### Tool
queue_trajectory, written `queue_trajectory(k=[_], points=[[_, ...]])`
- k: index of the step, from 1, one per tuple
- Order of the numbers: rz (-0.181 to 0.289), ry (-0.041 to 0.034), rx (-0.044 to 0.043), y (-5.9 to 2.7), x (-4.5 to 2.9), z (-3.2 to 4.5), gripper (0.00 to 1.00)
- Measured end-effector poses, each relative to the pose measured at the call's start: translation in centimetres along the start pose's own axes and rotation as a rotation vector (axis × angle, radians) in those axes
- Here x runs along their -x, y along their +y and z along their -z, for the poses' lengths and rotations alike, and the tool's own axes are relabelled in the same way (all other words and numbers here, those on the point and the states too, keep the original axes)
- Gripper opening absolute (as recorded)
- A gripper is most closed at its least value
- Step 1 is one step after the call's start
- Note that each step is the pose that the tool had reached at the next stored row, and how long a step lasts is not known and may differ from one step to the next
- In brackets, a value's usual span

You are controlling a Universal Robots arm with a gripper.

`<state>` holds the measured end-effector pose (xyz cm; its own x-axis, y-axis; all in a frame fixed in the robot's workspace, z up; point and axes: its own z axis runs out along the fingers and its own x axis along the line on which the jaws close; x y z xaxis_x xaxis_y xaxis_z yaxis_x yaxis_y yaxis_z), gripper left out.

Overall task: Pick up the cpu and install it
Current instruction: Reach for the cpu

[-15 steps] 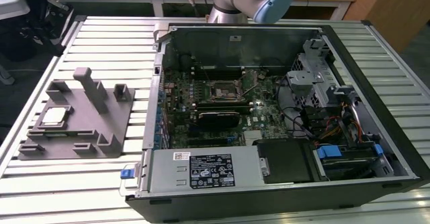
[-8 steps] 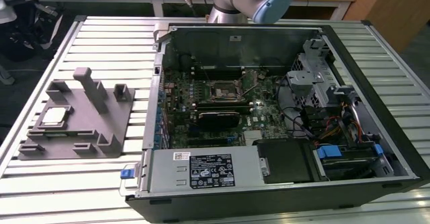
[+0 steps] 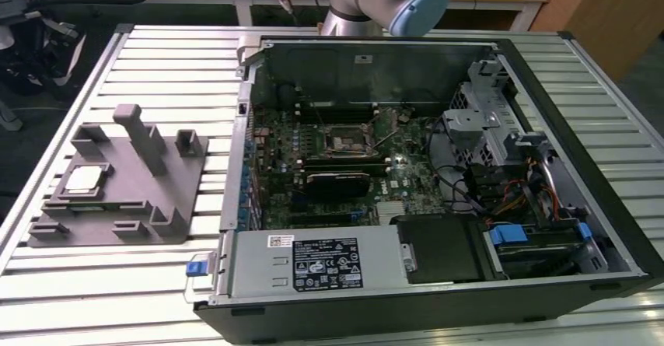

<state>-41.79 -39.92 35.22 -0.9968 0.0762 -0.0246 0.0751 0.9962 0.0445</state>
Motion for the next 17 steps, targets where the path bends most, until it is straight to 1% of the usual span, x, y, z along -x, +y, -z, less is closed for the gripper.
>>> queue_trajectory(k=[7, 17], points=[[0.000, 0.0027, -0.0003, -0.10, -0.52, -1.25, 0.11], [-0.001, 0.0119, -0.0010, -0.18, -0.69, -3.06, 0.11]])
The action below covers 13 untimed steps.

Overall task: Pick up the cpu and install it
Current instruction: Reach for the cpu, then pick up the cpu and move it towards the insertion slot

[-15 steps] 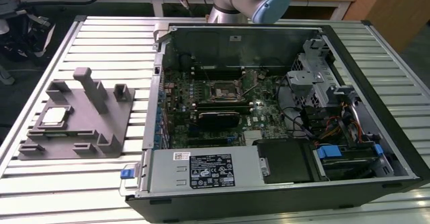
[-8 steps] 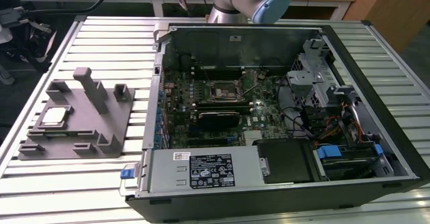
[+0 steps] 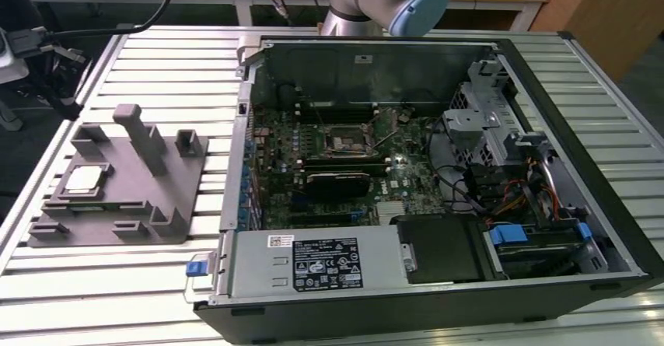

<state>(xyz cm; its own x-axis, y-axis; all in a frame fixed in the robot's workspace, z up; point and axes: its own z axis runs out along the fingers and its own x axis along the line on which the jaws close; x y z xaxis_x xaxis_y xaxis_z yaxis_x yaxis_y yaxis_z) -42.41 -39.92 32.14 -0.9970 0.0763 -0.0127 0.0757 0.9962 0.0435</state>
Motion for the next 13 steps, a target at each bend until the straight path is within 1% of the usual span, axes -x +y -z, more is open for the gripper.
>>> queue_trajectory(k=[3, 13], points=[[0.000, 0.0010, -0.0001, -0.02, -0.01, -0.29, 0.11], [0.000, 0.0008, 0.0000, -0.02, -0.02, -0.38, 0.11]])
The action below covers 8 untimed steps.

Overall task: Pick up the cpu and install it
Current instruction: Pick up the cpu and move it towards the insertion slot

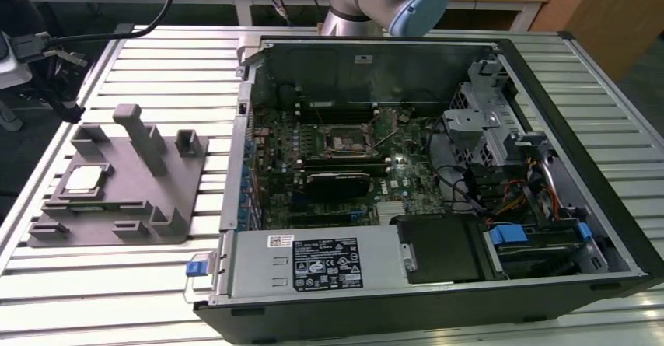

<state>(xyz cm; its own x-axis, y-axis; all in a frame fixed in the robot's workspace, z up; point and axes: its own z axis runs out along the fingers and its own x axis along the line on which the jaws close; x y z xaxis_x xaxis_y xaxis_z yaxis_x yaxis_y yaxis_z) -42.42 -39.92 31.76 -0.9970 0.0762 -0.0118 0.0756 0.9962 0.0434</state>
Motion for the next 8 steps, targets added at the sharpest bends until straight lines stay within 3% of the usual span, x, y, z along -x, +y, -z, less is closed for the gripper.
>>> queue_trajectory(k=[8], points=[[0.000, 0.0000, 0.0000, -0.05, -0.12, -0.82, 0.11]])
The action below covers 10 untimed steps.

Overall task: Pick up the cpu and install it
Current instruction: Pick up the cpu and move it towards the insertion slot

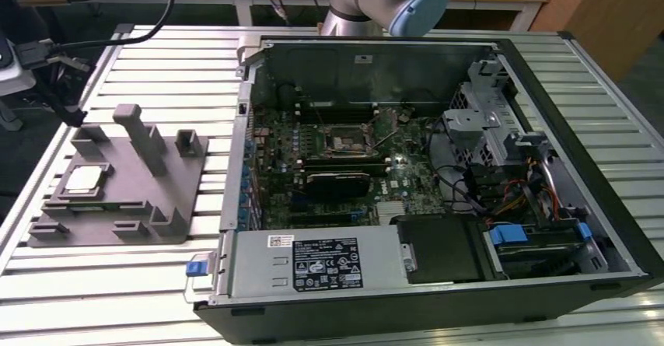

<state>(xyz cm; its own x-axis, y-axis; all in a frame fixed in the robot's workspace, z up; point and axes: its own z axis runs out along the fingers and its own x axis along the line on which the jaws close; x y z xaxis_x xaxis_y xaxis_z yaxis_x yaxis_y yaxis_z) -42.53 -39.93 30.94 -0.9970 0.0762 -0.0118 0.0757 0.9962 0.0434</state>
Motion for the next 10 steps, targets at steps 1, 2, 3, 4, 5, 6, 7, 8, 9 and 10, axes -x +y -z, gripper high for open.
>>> queue_trajectory(k=[1, 2, 3, 4, 5, 6, 7, 8, 9, 10], points=[[0.000, 0.0000, 0.0000, -0.01, -0.04, -0.18, 0.11], [0.000, 0.0000, 0.0000, -0.03, -0.07, -0.36, 0.11], [0.000, 0.0000, 0.0000, -0.06, -0.12, -0.54, 0.11], [0.000, -0.0001, 0.0000, -0.08, -0.18, -0.72, 0.11], [0.000, 0.0002, -0.0001, -0.10, -0.28, -0.88, 0.11], [0.000, 0.0001, -0.0001, -0.14, -0.41, -1.05, 0.11], [0.000, 0.0000, 0.0000, -0.18, -0.50, -1.22, 0.11], [0.000, 0.0000, -0.0001, -0.20, -0.60, -1.39, 0.11], [0.000, 0.0001, -0.0001, -0.23, -0.72, -1.59, 0.11], [0.000, 0.0000, -0.0001, -0.26, -0.82, -1.77, 0.11]])
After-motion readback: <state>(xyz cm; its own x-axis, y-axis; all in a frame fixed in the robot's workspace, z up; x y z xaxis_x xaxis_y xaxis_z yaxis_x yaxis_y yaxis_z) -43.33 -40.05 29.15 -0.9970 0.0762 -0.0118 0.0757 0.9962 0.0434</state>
